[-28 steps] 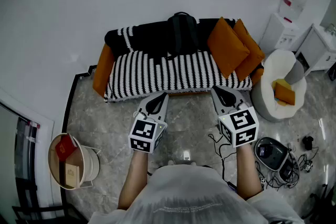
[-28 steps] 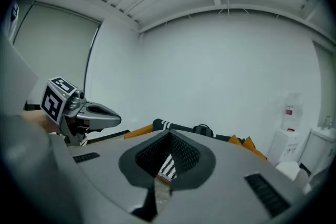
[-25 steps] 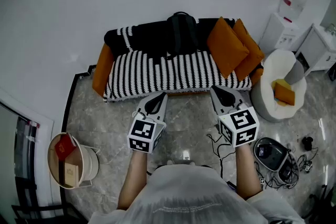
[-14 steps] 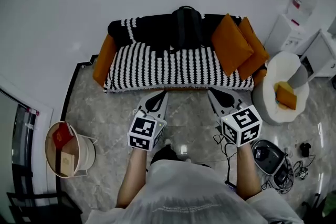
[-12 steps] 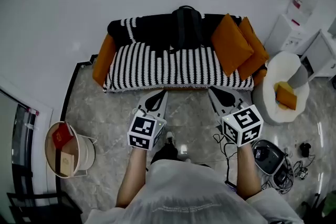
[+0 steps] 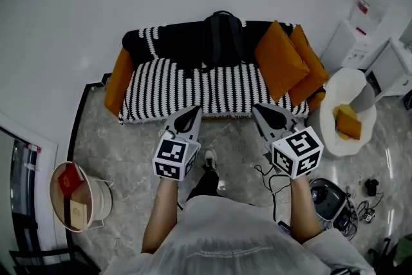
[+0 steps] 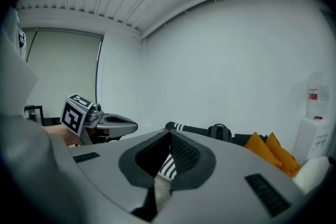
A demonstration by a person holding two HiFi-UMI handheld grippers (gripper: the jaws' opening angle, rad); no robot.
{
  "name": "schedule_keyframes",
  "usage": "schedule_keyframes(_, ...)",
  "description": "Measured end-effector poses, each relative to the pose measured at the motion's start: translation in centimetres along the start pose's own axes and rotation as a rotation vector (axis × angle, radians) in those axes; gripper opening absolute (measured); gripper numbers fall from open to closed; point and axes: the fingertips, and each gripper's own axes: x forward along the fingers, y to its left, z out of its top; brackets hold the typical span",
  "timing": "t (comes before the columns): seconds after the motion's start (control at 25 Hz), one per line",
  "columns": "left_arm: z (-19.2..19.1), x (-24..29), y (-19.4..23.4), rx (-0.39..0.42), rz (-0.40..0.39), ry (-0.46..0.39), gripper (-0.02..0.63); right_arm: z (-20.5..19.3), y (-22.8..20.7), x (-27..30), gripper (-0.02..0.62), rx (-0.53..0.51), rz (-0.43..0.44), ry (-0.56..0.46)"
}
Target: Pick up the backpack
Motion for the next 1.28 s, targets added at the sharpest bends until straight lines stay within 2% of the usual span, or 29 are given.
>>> schedule_keyframes(0.44,0.9,11.2,9.1,-0.001,-0.035,0.022,-0.003,3.2,-6.6,11.8,0.002,-0.025,0.024,0.012)
schedule_keyframes(0.84,1.3,19.6,17.8,-0.004,-0.062,0.041,-0.003,5.3,-12.6,21.9,0.002,0.022,-0.062,0.029)
schedule_keyframes(1.0,1.5,22.0,20.2,0.001,-0.076,0.045,-0.003,5.7,-14.4,24.8,0.002,0.029,-0.083,0.037)
schedule_keyframes(1.16,1.3,23.8,21.7,0.002,-0.093,0.058,-0.003,6.1,-15.1,26.6,0.002,0.074,-0.066,0.024)
schedule_keyframes(1.28,0.8,25.4,22.5,0.002,-0.098,0.068,-0.003,5.5,-16.1,27.8,0.002,0.082,-0.058,0.057)
